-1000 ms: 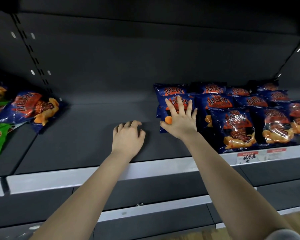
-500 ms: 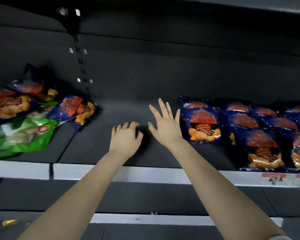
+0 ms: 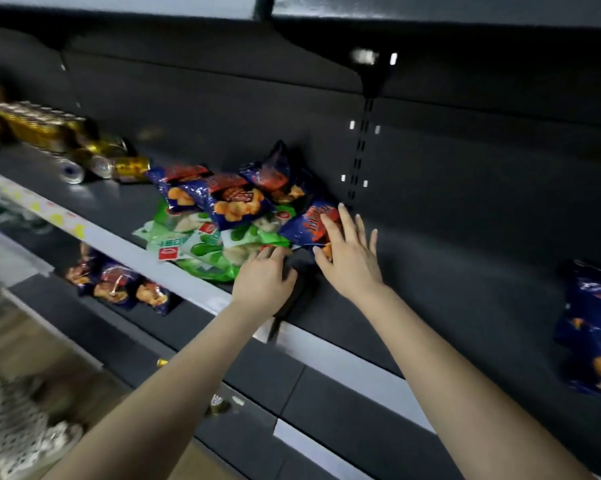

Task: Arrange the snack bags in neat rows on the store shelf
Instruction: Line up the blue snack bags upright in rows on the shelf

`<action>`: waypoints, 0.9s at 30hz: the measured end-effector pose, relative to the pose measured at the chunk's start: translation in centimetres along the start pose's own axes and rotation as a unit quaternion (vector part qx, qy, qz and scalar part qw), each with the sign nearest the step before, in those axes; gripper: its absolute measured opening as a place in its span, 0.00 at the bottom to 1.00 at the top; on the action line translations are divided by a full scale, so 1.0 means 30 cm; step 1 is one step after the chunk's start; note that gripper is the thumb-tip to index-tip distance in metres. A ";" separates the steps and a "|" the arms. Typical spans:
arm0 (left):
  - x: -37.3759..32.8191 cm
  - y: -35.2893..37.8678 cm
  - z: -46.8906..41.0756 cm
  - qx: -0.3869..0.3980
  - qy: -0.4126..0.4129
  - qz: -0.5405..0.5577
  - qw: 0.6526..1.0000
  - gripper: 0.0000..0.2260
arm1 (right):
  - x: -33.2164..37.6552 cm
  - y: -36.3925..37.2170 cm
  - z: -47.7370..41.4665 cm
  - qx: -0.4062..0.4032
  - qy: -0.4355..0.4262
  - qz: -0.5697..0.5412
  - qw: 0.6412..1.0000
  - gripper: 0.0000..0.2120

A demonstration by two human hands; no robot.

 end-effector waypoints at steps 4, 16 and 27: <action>0.097 -0.013 -0.021 -0.003 -0.026 0.008 1.000 0.17 | 0.016 0.061 -0.084 -0.010 0.022 0.009 1.000 0.35; 0.136 0.044 -0.108 -0.021 -0.015 -0.048 0.998 0.15 | -0.069 0.175 -0.207 0.030 0.064 0.013 0.997 0.50; 0.159 0.066 -0.119 -0.072 -0.020 -0.004 0.997 0.13 | -0.055 0.253 -0.250 0.020 0.079 -0.015 0.997 0.53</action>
Point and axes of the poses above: each hand's wrist, its own z-axis away from the middle knuckle, its own y-axis out of the palm, x = y × z, the point moved 3 cm from there along -z, towards the middle knuckle, and after that the axes turned 6 degrees about -z, right-handed, at the moved point
